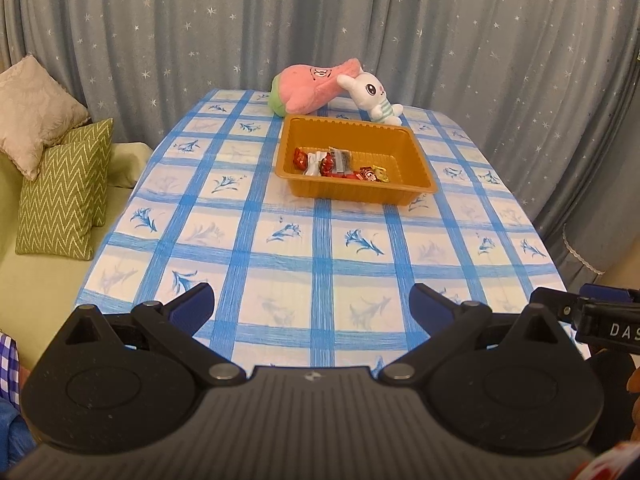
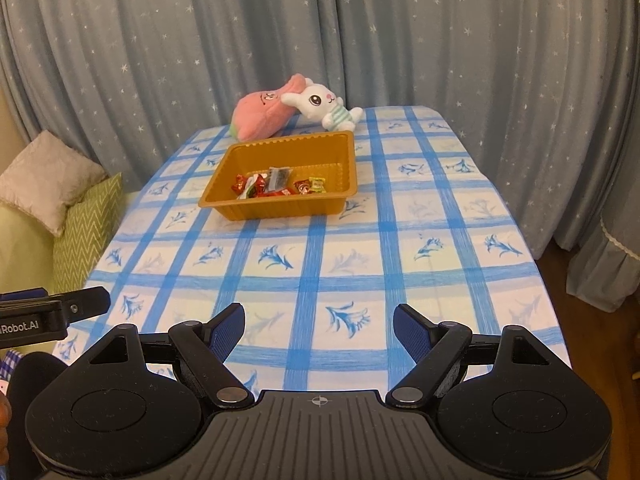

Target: Organize snacks

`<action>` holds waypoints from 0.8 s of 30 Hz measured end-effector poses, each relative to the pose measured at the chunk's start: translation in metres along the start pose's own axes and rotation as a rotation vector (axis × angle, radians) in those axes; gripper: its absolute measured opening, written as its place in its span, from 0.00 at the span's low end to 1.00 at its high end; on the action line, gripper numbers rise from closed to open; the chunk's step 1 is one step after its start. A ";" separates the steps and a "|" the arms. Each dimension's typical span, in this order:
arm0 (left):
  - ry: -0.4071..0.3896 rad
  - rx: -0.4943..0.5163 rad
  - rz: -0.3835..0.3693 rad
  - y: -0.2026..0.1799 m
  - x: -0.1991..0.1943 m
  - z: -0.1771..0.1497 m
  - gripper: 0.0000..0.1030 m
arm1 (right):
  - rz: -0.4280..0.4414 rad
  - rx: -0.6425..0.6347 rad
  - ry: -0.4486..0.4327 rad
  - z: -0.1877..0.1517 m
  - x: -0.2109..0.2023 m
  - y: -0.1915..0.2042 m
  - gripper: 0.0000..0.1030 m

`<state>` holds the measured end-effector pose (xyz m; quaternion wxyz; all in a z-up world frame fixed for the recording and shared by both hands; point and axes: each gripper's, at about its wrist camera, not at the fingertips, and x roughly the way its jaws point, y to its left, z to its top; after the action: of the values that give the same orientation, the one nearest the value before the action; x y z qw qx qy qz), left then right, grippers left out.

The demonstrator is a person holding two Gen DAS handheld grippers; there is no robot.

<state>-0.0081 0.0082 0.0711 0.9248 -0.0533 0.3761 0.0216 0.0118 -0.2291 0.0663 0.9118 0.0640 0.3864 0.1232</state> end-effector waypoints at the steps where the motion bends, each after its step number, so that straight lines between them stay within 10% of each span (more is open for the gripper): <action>1: -0.002 0.003 -0.004 -0.001 -0.001 -0.001 1.00 | 0.001 -0.001 0.000 -0.001 -0.002 0.000 0.79; 24: -0.009 0.027 -0.011 -0.006 -0.003 0.001 1.00 | -0.002 -0.019 -0.010 0.002 -0.009 0.006 0.79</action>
<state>-0.0094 0.0021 0.0744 0.9272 -0.0427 0.3720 0.0118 0.0058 -0.2258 0.0749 0.9144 0.0557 0.3808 0.1258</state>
